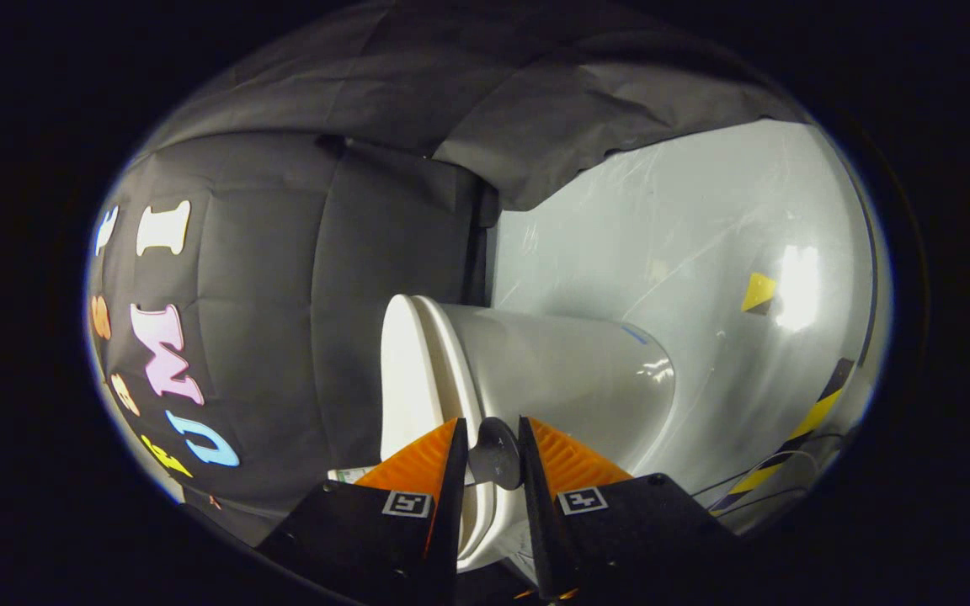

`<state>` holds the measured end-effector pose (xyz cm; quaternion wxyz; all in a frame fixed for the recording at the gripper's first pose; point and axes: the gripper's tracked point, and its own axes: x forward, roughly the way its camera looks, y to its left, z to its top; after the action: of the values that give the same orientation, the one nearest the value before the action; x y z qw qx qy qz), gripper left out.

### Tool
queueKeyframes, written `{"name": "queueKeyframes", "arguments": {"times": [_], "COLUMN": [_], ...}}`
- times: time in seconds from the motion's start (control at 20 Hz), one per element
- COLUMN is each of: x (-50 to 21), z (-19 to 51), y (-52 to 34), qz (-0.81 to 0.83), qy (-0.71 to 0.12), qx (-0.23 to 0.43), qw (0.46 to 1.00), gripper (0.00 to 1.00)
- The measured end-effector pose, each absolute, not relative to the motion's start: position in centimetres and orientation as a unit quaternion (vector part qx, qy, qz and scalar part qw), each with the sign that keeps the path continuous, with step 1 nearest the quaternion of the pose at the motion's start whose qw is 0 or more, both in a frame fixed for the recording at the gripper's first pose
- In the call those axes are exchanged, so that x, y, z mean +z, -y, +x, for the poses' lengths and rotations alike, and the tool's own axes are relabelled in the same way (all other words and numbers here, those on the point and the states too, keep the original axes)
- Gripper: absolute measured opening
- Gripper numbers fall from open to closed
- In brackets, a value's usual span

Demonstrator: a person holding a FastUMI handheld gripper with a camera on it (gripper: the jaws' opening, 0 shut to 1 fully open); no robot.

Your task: Open the toilet lid.

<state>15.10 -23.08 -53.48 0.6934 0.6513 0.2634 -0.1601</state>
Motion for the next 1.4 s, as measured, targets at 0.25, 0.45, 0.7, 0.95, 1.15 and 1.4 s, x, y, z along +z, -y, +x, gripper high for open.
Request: {"name": "queueKeyframes", "arguments": {"times": [0.25,0.45,0.7,0.95,1.15,1.4], "x": [-53.7,-53.8,-53.8,-52.9,-52.5,-49.8], "z": [15.3,15.4,15.7,15.2,15.7,16.1], "y": [22.2,22.1,22.5,22.6,21.9,21.5], "qz": [0.65,0.651,0.662,0.654,0.635,0.618], "qy": [-0.265,-0.259,-0.249,-0.243,-0.25,-0.24], "qx": [-0.149,-0.15,-0.148,-0.146,-0.146,-0.138], "qw": [0.696,0.698,0.691,0.701,0.716,0.736], "gripper": [0.4,0.4,0.11,0.11,0.05,0.05]}}
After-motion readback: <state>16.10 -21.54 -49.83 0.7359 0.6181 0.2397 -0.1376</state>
